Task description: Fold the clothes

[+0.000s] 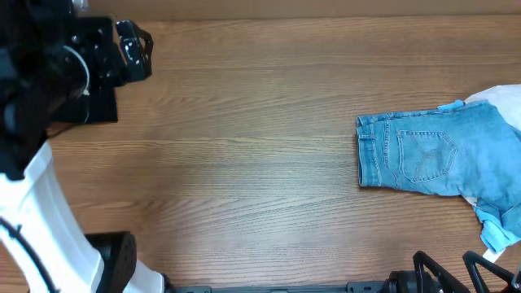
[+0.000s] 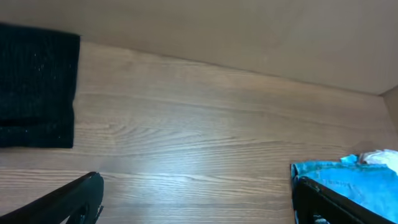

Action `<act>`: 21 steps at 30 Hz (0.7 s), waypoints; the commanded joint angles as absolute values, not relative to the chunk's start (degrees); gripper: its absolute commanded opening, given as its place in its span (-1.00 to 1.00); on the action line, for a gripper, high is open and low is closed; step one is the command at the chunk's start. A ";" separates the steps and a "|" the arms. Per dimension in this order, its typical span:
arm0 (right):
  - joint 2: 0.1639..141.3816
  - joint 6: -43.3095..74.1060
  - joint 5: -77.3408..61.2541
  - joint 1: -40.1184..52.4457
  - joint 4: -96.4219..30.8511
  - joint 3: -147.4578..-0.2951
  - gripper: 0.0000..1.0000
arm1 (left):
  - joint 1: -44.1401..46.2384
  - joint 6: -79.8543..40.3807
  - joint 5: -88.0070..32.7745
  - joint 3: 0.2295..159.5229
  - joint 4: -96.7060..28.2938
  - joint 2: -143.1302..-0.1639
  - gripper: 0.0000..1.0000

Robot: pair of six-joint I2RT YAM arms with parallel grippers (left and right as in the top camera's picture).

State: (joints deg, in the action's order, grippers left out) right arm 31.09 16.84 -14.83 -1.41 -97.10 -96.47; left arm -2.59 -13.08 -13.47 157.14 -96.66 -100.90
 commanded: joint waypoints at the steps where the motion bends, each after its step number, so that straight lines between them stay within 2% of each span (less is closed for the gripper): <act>1: 31.51 16.64 -15.03 -1.56 -96.84 -96.73 1.00 | -2.22 -12.01 -11.84 156.90 -95.26 -103.20 1.00; 21: 31.51 16.64 -15.03 -1.56 -96.86 -96.73 1.00 | -2.22 -11.99 -11.81 156.90 -94.48 -103.55 1.00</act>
